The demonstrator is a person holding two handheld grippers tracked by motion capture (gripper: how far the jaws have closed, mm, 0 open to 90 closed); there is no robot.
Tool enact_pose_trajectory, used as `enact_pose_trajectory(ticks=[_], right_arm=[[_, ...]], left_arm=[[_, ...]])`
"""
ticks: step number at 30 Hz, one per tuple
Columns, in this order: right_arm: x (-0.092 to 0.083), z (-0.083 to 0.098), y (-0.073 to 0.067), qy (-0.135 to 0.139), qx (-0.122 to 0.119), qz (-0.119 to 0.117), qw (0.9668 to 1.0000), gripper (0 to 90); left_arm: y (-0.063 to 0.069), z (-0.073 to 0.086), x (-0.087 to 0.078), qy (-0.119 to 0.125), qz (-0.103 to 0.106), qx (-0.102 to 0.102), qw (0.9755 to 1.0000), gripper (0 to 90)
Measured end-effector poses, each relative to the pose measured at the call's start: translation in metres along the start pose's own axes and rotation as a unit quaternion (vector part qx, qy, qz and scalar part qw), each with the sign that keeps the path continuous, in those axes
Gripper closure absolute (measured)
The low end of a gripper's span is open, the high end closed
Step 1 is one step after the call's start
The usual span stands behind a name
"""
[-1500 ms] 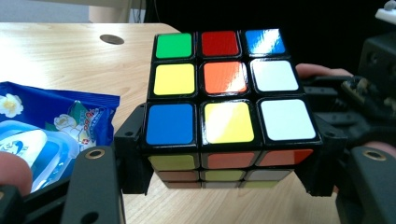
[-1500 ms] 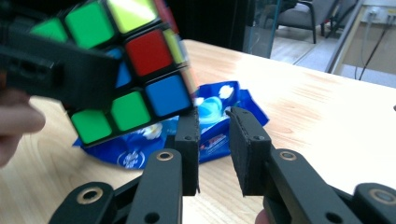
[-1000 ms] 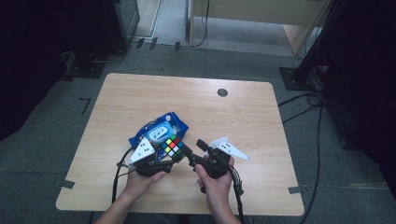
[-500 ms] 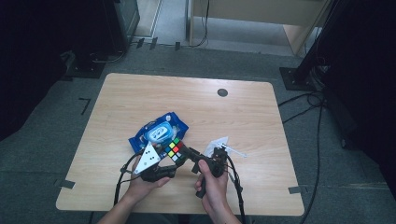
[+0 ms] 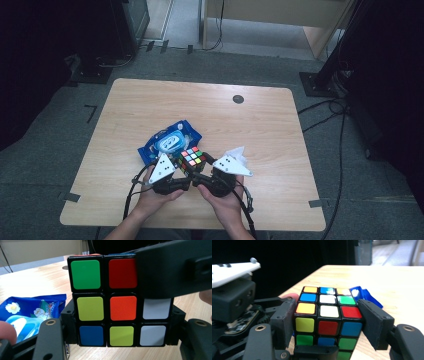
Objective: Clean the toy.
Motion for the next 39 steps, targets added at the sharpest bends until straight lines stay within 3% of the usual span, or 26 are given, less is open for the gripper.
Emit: enact_pose_trajectory(ticks=[2,5,7,8,10,12,15,21,24,26,27,29,30,31,33,36,39], right_arm=[[-0.005,-0.006,0.004,0.017,-0.007,-0.002,0.9998,22.5],[-0.016,-0.017,0.016,0.035,-0.003,0.007,0.9994,21.3],[-0.021,-0.021,0.031,0.039,0.002,0.029,0.9988,22.2],[-0.022,-0.020,0.043,0.033,-0.001,0.053,0.9981,24.2],[-0.021,-0.015,0.061,0.008,-0.011,0.094,0.9955,25.6],[-0.018,-0.004,0.081,-0.032,-0.018,0.118,0.9923,29.3],[-0.009,0.015,0.102,-0.089,-0.008,0.135,0.9867,31.7],[0.010,0.050,0.129,-0.161,-0.018,0.190,0.9683,39.4],[0.011,0.056,0.133,-0.176,-0.019,0.194,0.9650,50.9],[0.010,0.058,0.134,-0.172,-0.042,0.208,0.9619,63.3],[0.009,0.057,0.135,-0.173,-0.039,0.210,0.9615,70.4],[0.006,0.056,0.138,-0.173,-0.023,0.209,0.9623,83.9],[0.004,0.055,0.140,-0.171,-0.007,0.199,0.9650,86.8],[0.002,0.054,0.141,-0.162,0.008,0.188,0.9688,87.9],[-0.003,0.045,0.134,-0.124,0.014,0.154,0.9801,88.4],[-0.010,0.020,0.104,-0.068,-0.013,0.098,0.9928,88.5],[-0.013,-0.001,0.072,-0.030,-0.032,0.043,0.9981,88.3]], left_arm=[[-0.006,0.000,-0.002,-0.001,-0.001,-0.011,0.9999,33.8],[-0.017,0.002,-0.005,-0.003,-0.009,-0.026,0.9996,33.8],[-0.023,0.003,-0.007,-0.002,-0.013,-0.032,0.9994,33.8],[-0.025,0.003,-0.007,-0.003,-0.014,-0.034,0.9993,33.8],[-0.027,0.003,-0.009,-0.001,-0.013,-0.039,0.9991,33.8],[-0.028,0.003,-0.009,-0.001,-0.010,-0.039,0.9992,33.8],[-0.027,0.004,-0.007,-0.006,-0.008,-0.039,0.9992,33.8],[-0.023,0.004,-0.005,-0.010,0.001,-0.029,0.9995,33.8],[-0.021,0.004,-0.006,-0.008,0.002,-0.026,0.9996,33.8],[-0.021,0.004,-0.007,-0.008,0.005,-0.027,0.9996,33.7],[-0.021,0.004,-0.007,-0.008,0.006,-0.026,0.9996,33.8],[-0.020,0.005,-0.007,-0.009,0.007,-0.022,0.9997,33.8],[-0.019,0.004,-0.007,-0.009,0.009,-0.020,0.9997,33.7],[-0.018,0.004,-0.006,-0.009,0.010,-0.018,0.9997,33.8],[-0.016,0.004,-0.006,-0.010,0.015,-0.011,0.9998,33.8],[-0.012,0.005,-0.003,-0.013,0.022,-0.003,0.9997,33.8],[-0.004,0.007,0.001,-0.021,0.032,0.012,0.9992,33.8]])
Point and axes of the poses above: each handheld gripper's, and its own axes: x roughly forward along the jaws, z roughly out of its underside, y roughly to its right, the point moved 3 cm from there along x, roughly forward along the jaws, and after that the axes turned 1 degree about x, right-handed, at the moved point
